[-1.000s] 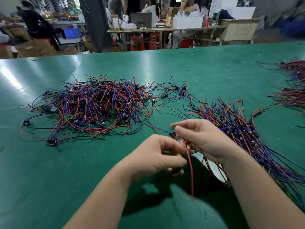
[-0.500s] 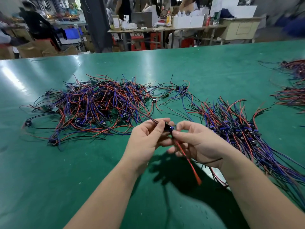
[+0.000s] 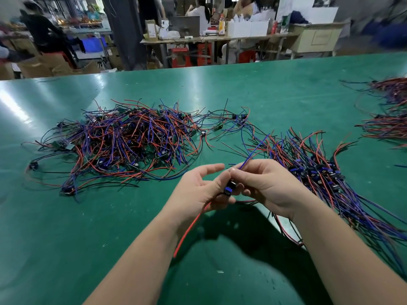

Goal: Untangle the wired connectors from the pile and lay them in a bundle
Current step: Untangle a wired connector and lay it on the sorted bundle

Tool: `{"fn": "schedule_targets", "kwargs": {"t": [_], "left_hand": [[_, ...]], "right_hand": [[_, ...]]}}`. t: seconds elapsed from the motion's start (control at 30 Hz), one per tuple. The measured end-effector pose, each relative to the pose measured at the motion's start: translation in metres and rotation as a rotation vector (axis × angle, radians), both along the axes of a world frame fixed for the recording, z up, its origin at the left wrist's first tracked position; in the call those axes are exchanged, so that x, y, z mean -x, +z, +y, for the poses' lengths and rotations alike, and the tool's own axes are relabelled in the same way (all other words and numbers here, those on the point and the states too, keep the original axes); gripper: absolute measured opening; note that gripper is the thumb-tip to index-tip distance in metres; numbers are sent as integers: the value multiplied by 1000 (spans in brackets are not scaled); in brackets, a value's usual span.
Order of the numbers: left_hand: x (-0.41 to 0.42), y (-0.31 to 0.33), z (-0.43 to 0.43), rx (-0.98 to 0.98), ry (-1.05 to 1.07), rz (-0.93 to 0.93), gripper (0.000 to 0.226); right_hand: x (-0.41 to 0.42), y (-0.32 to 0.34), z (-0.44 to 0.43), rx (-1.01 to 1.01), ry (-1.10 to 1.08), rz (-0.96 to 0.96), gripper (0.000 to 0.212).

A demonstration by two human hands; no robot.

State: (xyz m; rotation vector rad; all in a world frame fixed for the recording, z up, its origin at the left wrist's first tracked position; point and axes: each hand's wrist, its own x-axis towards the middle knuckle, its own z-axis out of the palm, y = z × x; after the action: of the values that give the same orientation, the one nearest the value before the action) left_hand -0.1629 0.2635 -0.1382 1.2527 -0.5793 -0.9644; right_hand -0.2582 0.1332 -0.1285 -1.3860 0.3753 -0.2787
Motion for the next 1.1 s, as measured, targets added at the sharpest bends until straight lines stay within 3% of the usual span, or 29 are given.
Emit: {"fn": "schedule_targets", "kwargs": {"t": [0.07, 0.17, 0.33, 0.47, 0.63, 0.77, 0.9, 0.97, 1.03, 1.1], "left_hand": [[0, -1, 1, -5, -27, -3, 37], [2, -1, 2, -75, -70, -16, 21], [7, 1, 5, -159, -266, -35, 11], [14, 0, 8, -187, -407, -35, 14], [11, 4, 9, -187, -447, -42, 31], [13, 4, 14, -121, -492, -121, 17], [14, 6, 13, -22, -400, -154, 12], [12, 10, 9, 71, -242, -36, 14], [8, 14, 5, 225, -65, 197, 16], [4, 16, 5, 342, 86, 333, 24]], "right_hand": [[0, -1, -2, 51, -45, 13, 21], [0, -1, -2, 134, -117, -7, 3], [3, 2, -19, 159, -369, -55, 14], [11, 5, -36, 84, -547, -128, 12], [10, 6, -34, 75, -585, -202, 7], [11, 9, -33, 26, -593, -197, 27], [12, 12, -41, -159, -557, -24, 56], [12, 11, -41, -146, -502, 52, 44], [12, 6, -37, -35, -401, 136, 22], [12, 1, -31, 76, -222, 231, 20]]}}
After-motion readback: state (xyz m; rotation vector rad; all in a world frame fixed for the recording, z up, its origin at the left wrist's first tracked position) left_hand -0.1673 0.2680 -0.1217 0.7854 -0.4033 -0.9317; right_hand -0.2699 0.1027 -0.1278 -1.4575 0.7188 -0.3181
